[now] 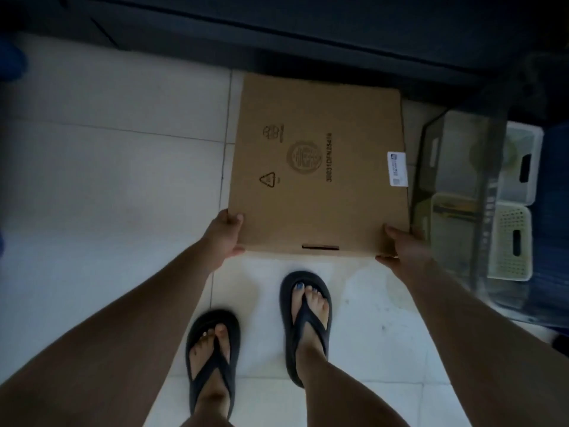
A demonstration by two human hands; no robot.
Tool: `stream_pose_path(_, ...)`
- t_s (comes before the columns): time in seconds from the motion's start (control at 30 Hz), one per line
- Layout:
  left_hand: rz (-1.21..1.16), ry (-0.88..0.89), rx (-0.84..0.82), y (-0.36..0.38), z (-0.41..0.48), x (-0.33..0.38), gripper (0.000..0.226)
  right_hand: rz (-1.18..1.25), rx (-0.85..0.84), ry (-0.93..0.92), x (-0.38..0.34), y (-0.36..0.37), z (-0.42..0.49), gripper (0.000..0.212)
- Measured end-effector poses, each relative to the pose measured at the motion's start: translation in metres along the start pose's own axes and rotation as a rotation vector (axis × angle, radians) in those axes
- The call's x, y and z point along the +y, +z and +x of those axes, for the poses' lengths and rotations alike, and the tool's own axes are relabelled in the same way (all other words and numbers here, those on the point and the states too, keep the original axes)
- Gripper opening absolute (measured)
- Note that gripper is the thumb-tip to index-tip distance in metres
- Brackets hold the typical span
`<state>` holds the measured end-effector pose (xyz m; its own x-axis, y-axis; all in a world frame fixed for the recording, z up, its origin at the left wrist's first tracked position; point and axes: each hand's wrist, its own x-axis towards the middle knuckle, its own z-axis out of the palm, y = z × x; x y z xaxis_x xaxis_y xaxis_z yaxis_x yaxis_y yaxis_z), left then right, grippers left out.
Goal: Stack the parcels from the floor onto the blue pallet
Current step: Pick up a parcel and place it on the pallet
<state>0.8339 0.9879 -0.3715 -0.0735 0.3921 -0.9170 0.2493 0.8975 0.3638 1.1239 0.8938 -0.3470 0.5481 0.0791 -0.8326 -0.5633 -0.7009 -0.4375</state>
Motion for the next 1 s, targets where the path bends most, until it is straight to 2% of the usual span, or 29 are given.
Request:
stream_pose_path(0.27,-0.242,-0.187,0.118,-0.094,-0.164,-0.018,0.041,-0.327,-0.131,-0.091,-0.061,0.015,-0.148,0.036)
stream_pose_path(0.47,-0.467,-0.088,0.162,-0.172,-0.266,0.009,0.039,-0.417,-0.302,-0.134,-0.122,0.069,-0.257,0.035)
stream_pose_path(0.63,-0.737,-0.005,0.264,-0.221,-0.34,0.039,0.021,-0.485,-0.406,-0.192,-0.167,0.098,-0.354,0.037)
stream_pose_path(0.8,-0.91,0.11,0.246,-0.264,-0.389,0.052,0.05,-0.533,-0.495,-0.257,-0.207,0.123,-0.433,0.045)
stream_pose_path(1.0,-0.986,0.279,0.214,-0.323,-0.446,0.054,0.067,-0.628,-0.597,-0.324,-0.222,0.15,-0.506,0.049)
